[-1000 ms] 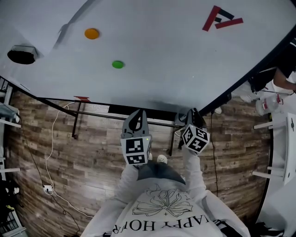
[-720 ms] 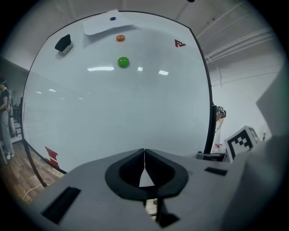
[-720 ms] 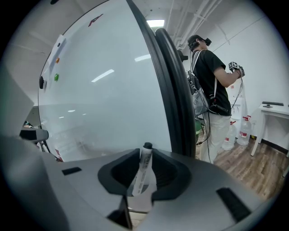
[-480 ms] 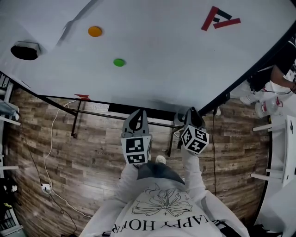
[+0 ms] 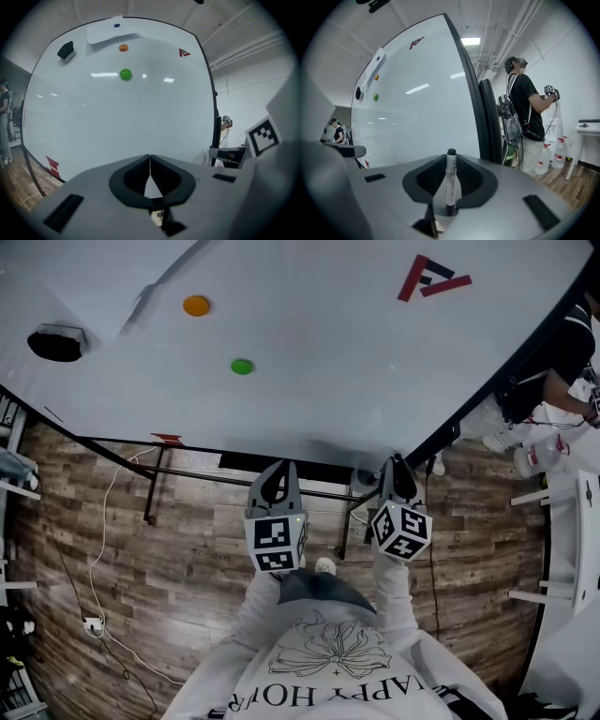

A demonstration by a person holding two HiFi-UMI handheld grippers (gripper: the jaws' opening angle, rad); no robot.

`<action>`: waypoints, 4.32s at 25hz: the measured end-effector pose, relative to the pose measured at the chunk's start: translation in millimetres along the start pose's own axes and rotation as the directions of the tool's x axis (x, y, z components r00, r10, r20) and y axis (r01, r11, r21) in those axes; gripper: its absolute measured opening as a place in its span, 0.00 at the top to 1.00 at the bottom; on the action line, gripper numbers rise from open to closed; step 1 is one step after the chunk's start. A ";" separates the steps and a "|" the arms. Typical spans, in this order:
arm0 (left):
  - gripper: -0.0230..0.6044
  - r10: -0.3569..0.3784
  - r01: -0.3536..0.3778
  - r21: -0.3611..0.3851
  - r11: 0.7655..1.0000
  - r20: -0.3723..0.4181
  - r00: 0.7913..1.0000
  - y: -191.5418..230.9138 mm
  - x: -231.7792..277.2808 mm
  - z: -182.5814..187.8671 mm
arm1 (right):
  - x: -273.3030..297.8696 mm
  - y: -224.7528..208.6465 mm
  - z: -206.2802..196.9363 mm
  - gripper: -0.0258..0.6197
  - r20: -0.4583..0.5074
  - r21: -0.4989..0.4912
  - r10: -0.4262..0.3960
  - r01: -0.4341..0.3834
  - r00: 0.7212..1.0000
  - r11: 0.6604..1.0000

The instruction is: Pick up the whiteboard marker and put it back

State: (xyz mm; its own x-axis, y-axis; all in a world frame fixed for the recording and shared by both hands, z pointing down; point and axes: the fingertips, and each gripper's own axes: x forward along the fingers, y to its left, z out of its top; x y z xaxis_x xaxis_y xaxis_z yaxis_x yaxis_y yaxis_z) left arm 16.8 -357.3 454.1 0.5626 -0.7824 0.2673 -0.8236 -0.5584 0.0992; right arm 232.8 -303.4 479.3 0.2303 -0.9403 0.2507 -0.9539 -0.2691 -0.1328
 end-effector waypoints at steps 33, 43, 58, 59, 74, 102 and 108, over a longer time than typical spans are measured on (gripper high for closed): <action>0.95 0.276 -0.272 -0.083 0.959 0.048 0.960 111.7 -64.5 7.8 | 35.6 180.5 -4.5 0.86 -0.135 -0.434 0.326 -0.351 0.936 0.829; 0.95 0.384 -0.381 -0.123 0.917 0.004 0.923 153.1 -90.3 -17.9 | 64.0 226.6 -87.1 0.86 -0.318 -0.716 0.298 -0.434 0.900 0.546; 0.95 0.469 -0.472 -0.157 0.867 -0.058 0.881 191.0 -120.3 -51.6 | 83.2 267.5 -161.6 0.85 -0.437 -0.760 0.311 -0.531 0.844 0.374; 0.95 0.470 -0.473 -0.158 0.867 -0.058 0.881 191.1 -120.6 -52.7 | 82.7 268.3 -163.4 0.84 -0.439 -0.755 0.316 -0.536 0.841 0.379; 0.95 0.392 -0.389 -0.105 0.915 0.011 0.920 152.3 -91.6 -15.8 | 49.4 251.3 -61.6 0.89 -0.209 -0.534 0.409 -0.454 0.888 0.713; 0.95 0.313 -0.314 -0.017 0.949 0.152 0.938 90.6 -71.0 53.4 | 7.5 184.9 48.7 0.94 0.056 -0.215 0.399 -0.379 0.915 0.900; 0.95 0.308 -0.309 -0.016 0.951 0.158 0.938 88.3 -72.6 55.4 | 5.9 183.5 50.4 0.94 0.056 -0.219 0.396 -0.376 0.916 0.900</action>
State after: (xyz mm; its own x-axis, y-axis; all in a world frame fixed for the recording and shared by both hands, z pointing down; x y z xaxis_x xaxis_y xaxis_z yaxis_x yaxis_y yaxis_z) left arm -92.8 -365.1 390.3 0.2855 -0.9495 0.1303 -0.9583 -0.2844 0.0270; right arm 68.9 -368.9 408.1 -0.1563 -0.9800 0.1232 -0.9876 0.1570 -0.0041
